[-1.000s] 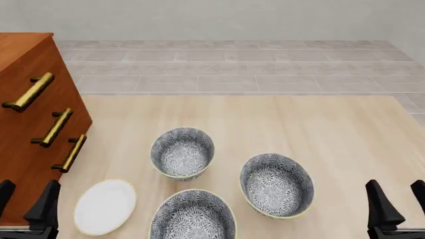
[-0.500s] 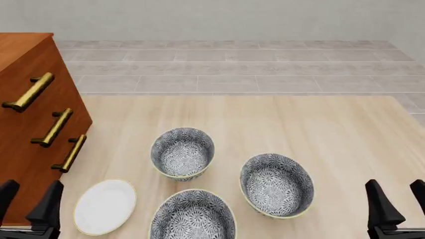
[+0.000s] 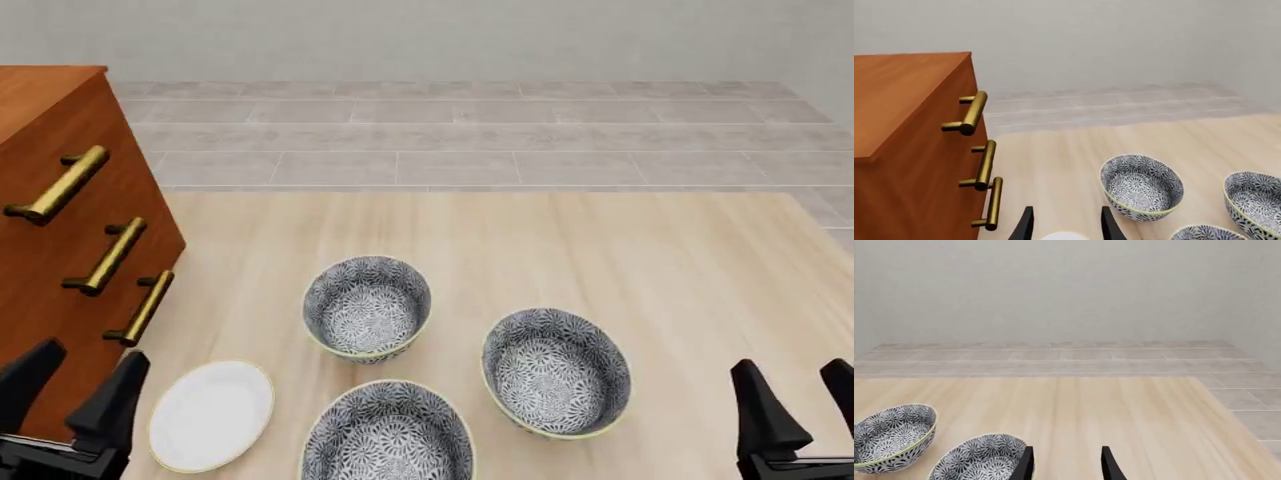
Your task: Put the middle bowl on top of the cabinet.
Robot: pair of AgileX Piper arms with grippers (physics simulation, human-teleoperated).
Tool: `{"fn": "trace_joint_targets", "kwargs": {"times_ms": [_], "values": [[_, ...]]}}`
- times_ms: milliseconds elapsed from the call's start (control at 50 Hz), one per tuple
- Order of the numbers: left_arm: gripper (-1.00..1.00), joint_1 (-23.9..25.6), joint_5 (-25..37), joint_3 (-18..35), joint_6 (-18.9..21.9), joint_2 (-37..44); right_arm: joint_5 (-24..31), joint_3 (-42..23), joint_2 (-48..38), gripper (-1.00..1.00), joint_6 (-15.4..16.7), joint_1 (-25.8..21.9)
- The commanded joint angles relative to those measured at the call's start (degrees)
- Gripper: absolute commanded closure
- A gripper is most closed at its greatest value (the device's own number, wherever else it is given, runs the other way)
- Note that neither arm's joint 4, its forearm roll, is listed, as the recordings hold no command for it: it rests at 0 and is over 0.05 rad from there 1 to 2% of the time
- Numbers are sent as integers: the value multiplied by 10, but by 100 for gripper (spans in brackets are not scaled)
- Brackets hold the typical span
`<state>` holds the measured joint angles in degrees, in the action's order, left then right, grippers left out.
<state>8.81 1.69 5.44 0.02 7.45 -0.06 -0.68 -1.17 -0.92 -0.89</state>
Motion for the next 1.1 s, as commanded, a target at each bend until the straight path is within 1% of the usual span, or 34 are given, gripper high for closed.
{"fn": "trace_joint_targets", "kwargs": {"times_ms": [20,40,60,80,120,160,180,200,220,260,340,460,480,500,580,660,680,700,740,760,780,860,900,920,940,980,1080,1100], "values": [[-100,55,10,40,-4,43,6,-8,-3,-100,-1,-4],[-100,55,10,40,-4,43,6,-8,-3,-100,-1,-4],[-100,58,11,47,-11,57,8,-9,-3,-100,-1,-4],[-100,67,14,57,-12,68,9,-10,-2,-100,-1,-4],[-100,70,20,70,-10,74,10,-12,-3,-100,0,-4],[-100,76,17,71,-6,81,10,-13,-5,-100,1,-4],[-100,81,19,84,-5,97,12,-16,-4,-100,0,-6],[-100,81,18,84,-5,97,12,-16,-4,-100,0,-6],[-100,83,24,101,2,107,16,-19,-2,-100,1,-6],[-100,88,25,109,6,115,18,-21,-1,-100,1,-6],[-100,107,26,131,-2,157,29,-26,6,-100,1,-6],[-100,131,24,172,6,210,36,-33,8,-100,0,-6],[-100,137,25,182,15,220,37,-34,9,-100,0,-5],[-100,139,25,189,14,230,38,-36,9,-100,1,-4],[-100,170,21,220,25,294,44,-44,11,-100,0,-4],[-100,189,13,237,43,338,44,-46,8,-100,0,-3],[-100,189,14,243,41,345,45,-48,9,-100,0,-4],[-100,204,16,252,46,355,46,-49,9,-100,0,-4],[-100,213,18,258,47,365,49,-50,11,-100,0,-4],[-100,214,25,271,46,375,47,-52,8,-100,-1,-3],[-100,227,27,277,48,384,48,-53,8,-100,-1,-4],[-100,254,33,300,56,428,49,-51,10,-100,-1,-6],[-100,253,34,306,51,429,49,-51,10,-100,-1,-6],[-100,271,40,324,53,447,51,-52,10,-100,-2,-5],[-100,268,42,331,53,453,49,-53,8,-100,-2,-5],[-100,288,47,350,45,472,52,-55,8,-100,-3,-6],[-100,307,50,380,55,522,52,-54,8,-100,-3,-2],[-100,318,52,387,55,537,54,-54,10,-100,-3,-2]]}}
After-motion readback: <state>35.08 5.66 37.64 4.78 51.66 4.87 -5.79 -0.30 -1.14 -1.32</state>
